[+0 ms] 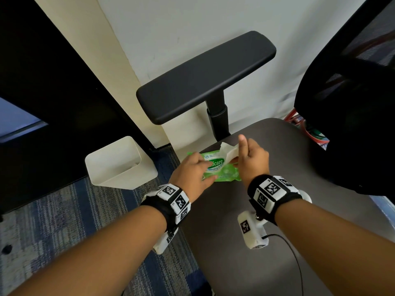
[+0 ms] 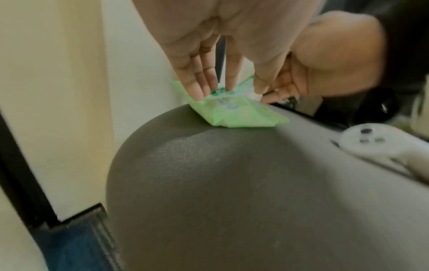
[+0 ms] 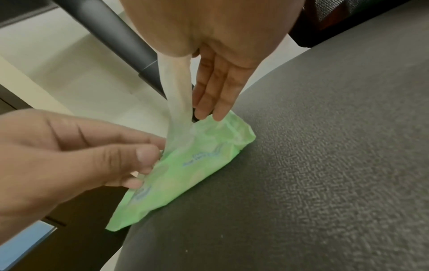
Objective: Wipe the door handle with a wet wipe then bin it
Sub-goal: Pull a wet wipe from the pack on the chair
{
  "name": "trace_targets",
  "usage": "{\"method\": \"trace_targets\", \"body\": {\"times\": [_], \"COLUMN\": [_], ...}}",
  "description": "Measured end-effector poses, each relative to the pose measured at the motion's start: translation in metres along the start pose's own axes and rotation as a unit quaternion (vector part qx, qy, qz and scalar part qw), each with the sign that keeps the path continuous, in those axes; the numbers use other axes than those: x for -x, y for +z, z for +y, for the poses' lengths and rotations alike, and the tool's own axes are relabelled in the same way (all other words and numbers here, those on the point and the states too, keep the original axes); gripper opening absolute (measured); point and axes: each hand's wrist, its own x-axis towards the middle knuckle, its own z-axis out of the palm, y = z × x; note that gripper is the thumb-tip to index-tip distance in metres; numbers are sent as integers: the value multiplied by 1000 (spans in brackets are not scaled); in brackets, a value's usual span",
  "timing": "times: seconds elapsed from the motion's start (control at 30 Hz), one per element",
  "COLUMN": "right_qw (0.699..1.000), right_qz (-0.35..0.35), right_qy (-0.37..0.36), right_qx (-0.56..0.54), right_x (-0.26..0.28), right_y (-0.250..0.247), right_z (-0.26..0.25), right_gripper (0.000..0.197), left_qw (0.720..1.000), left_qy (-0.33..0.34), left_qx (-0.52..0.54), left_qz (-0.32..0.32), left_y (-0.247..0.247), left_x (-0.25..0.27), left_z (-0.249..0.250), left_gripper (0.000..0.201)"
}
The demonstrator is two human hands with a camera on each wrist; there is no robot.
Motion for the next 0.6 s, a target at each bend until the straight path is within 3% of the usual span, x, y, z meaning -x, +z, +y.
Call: {"method": "trace_targets", "body": {"times": [0.1,0.23,0.6], "right_qw": [1000,998,993], "right_qz": [10,42,52], "right_qy": [-7,-37,-102], "right_qx": [11,36,19], "right_x": [-3,-4,-4], "right_y": [-1,-4,0], "right_z": [-1,-2,-6], "right_gripper": [52,51,44], "left_qw": [989,969,959], "left_qy": [61,99,101], "left_qx": [-126,-216,-252], "left_qz": [-38,-64,-81], "left_y": [2,7,9], "left_x": [4,9,2], "left_z": [-1,-3,5], "left_gripper": [52,62,71]}}
